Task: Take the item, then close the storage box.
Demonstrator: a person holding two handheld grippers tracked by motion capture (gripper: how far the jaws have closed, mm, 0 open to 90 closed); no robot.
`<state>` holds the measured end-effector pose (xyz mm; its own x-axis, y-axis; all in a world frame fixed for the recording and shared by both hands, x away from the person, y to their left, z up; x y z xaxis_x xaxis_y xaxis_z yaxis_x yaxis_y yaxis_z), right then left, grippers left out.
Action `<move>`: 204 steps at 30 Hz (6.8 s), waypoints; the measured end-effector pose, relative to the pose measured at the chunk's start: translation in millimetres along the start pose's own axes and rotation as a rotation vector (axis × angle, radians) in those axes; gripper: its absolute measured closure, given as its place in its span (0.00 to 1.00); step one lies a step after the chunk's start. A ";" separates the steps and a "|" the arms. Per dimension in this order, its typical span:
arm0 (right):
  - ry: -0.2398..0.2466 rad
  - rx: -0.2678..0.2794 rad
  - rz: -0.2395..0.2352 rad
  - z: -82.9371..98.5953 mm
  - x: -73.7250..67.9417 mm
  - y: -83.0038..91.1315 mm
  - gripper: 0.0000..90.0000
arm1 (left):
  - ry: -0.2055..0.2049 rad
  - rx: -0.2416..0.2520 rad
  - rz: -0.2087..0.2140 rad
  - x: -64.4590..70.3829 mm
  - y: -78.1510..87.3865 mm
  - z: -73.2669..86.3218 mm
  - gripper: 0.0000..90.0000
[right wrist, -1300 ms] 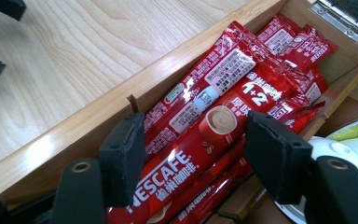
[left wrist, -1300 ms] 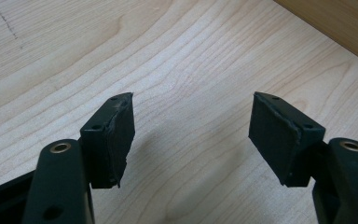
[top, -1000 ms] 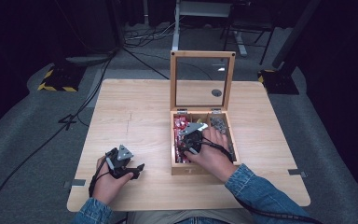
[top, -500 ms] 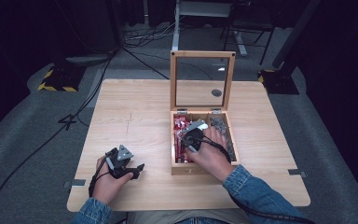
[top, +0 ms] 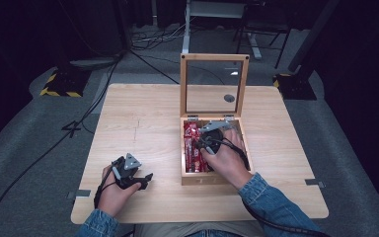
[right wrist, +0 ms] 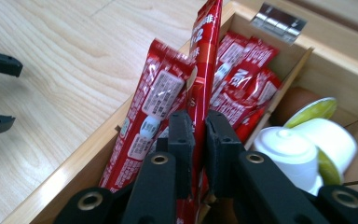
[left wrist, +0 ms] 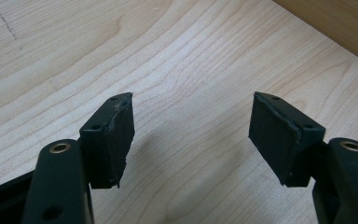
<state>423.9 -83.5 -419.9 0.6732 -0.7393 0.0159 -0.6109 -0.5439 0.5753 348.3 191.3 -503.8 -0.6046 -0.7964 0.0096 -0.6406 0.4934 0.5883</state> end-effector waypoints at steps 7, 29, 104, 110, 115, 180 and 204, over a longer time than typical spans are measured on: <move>-0.014 0.046 -0.003 -4.2 5.7 8.2 0.92 | 0.003 -0.002 0.000 -0.2 -0.4 0.0 0.35; -0.015 0.124 0.004 -13.7 23.1 48.7 0.92 | 0.007 -0.015 -0.031 -12.1 -2.0 2.1 0.35; -0.201 0.045 0.321 103.0 204.9 107.9 0.91 | 0.031 0.022 -0.027 -42.1 -7.9 10.9 0.22; -0.214 0.015 0.311 115.6 204.0 98.6 0.91 | 0.032 0.025 -0.029 -41.8 -8.2 11.0 0.22; -0.219 -0.004 0.307 122.9 203.5 93.0 0.91 | 0.033 0.022 -0.026 -41.9 -8.4 10.8 0.22; -0.115 0.267 0.161 4.1 186.3 120.1 0.39 | 0.030 0.021 -0.019 -43.0 -9.9 9.9 0.20; -0.105 0.347 0.121 -73.7 224.6 81.1 0.38 | 0.030 0.021 -0.024 -43.3 -9.9 9.9 0.21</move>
<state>556.2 -264.4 -309.4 0.5518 -0.8335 -0.0275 -0.8005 -0.5386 0.2628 376.2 224.4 -518.1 -0.5749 -0.8180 0.0203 -0.6648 0.4814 0.5712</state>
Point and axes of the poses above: each handheld gripper's, and its own axes: y roughly backward along the jaws, z roughly out of its underside, x roughly to its right, the point moved 2 cm from there along -y, roughly forward along the jaws, and after that the axes turned 11 degrees about x, right-handed, at the moved point
